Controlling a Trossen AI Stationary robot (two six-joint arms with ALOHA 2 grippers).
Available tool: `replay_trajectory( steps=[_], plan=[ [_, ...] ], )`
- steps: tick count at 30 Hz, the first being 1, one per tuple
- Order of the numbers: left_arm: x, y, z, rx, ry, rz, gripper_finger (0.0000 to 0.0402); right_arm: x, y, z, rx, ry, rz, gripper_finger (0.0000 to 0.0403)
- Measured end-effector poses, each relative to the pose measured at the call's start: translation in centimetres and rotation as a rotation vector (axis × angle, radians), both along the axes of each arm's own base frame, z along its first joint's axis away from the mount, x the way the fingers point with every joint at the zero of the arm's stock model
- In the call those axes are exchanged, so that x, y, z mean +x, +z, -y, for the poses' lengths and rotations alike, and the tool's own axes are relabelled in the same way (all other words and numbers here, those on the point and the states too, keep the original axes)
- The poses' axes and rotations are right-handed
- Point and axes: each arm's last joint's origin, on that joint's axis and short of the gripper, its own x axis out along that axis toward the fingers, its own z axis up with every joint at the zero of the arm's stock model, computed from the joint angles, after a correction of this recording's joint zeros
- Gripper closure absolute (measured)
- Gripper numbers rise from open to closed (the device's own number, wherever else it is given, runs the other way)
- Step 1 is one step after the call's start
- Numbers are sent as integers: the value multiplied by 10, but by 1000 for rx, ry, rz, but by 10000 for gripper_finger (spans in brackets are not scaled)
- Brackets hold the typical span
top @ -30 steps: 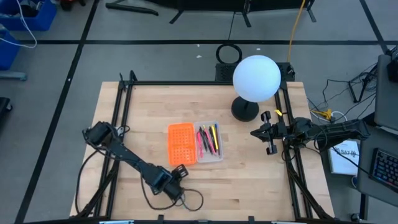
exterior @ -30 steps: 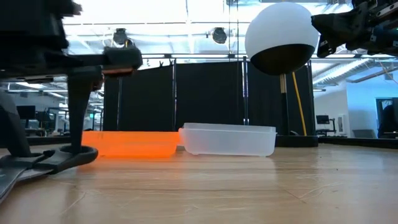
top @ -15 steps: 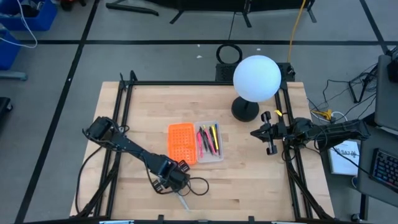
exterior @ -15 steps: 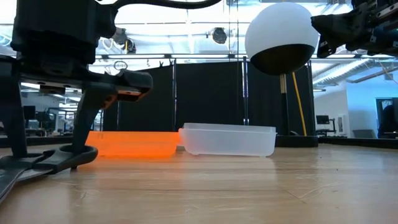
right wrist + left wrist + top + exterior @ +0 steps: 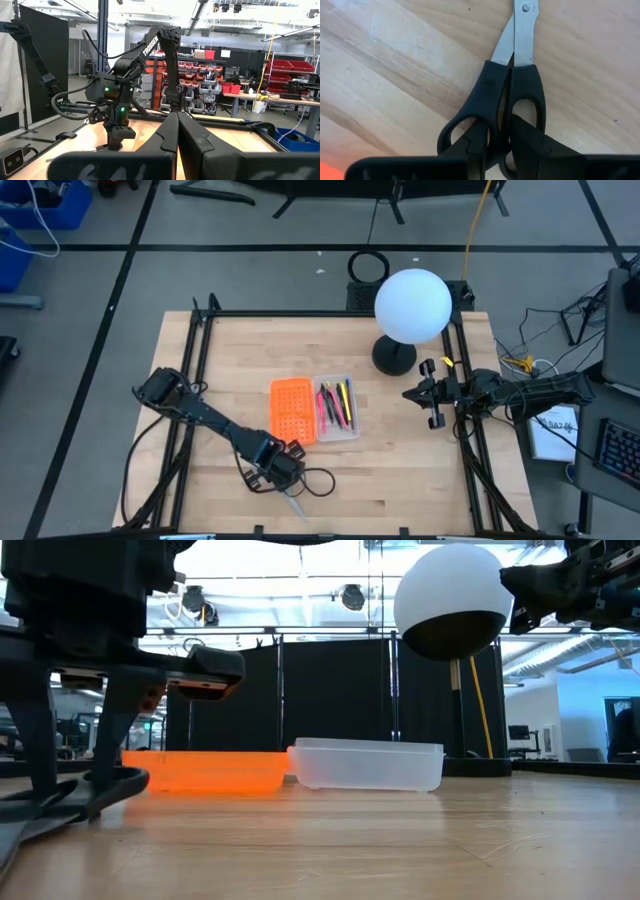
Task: Pick & place school supplies into a supply box
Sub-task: Put the black scissors into the supply box
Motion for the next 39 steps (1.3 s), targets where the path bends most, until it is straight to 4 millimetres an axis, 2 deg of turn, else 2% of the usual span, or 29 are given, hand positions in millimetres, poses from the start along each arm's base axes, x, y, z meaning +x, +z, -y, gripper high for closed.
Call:
replay_trajectory(
  steps=[3, 8, 11, 16, 23, 26, 29, 33, 39],
  plan=[
    [-2, 6, 1, 12, -11, 34, 337, 0, 0, 0, 0, 0, 0, 403],
    [-6, 26, 4, 39, -6, 121, 338, 0, 0, 0, 1, -1, -3, 403],
    [-9, 40, 3, 65, 14, 176, 356, 0, 0, 0, 1, -3, -3, 403],
    [-16, 60, 4, 116, 31, 262, 362, 0, 0, 0, 1, -3, -3, 403],
    [-20, 93, -9, 213, 39, 417, 362, 0, 0, 0, 1, -4, -2, 403],
    [-16, 104, -24, 267, 65, 470, 362, 0, 0, 0, 0, -4, -2, 403],
    [-7, 108, -47, 313, 82, 477, 361, 0, 0, 0, -3, -5, -2, 403],
    [8, 108, -86, 398, 43, 477, 361, 0, 0, 0, -3, -5, -2, 403],
    [33, 118, -150, 549, -46, 583, 361, 1, -2, 0, -4, -5, -21, 403]
  ],
)
